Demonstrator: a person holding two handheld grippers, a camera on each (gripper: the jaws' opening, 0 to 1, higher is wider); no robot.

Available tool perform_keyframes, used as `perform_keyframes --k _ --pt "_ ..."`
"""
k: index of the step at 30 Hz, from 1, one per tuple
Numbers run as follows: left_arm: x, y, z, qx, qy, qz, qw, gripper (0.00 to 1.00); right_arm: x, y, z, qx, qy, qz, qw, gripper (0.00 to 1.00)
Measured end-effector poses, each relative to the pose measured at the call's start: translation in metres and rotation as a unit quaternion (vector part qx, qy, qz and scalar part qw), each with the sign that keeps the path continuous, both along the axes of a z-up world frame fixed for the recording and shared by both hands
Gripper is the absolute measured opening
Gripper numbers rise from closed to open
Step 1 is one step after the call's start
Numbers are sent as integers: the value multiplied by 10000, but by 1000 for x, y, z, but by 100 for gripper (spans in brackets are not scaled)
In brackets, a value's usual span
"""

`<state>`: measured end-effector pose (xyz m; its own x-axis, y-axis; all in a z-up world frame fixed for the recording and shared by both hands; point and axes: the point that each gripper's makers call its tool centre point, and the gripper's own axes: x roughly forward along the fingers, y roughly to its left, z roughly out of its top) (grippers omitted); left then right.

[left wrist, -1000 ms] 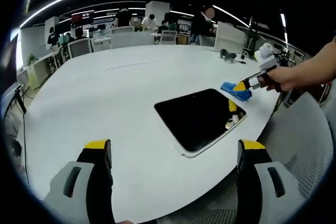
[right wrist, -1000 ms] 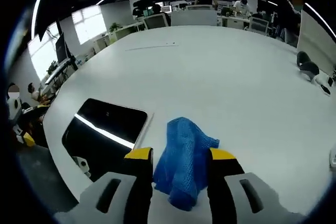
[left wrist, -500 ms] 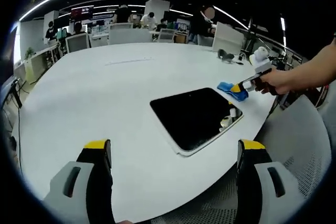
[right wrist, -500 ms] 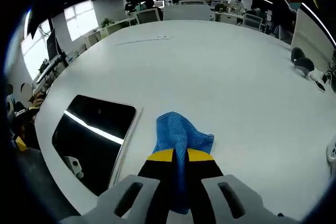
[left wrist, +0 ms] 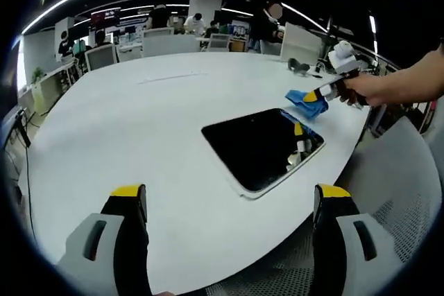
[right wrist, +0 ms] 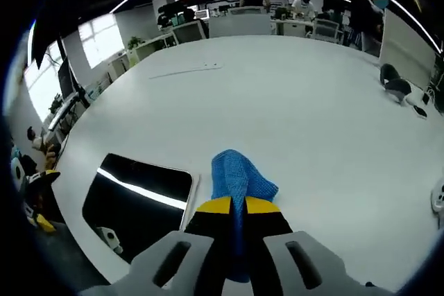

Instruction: Wipe the mirror surface with the cleaning cloth until all visible marks leave the cleaned area.

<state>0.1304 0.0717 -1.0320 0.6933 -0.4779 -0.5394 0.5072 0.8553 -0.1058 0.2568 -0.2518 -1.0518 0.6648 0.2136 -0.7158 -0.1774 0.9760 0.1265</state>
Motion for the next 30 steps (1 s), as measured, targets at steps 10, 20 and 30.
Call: perform_keyframes --k 10,20,30 --pt "1 -2 1 10 -35 -21 10000 99 9 40 -1 728 392 -443 9956 0" --pt "0 -2 0 21 -17 -49 10000 99 12 65 -23 533 700 -442 9951 0" --pt "-4 -11 -2 -53 58 -273 9996 99 6 85 -31 370 845 -362 9951 0"
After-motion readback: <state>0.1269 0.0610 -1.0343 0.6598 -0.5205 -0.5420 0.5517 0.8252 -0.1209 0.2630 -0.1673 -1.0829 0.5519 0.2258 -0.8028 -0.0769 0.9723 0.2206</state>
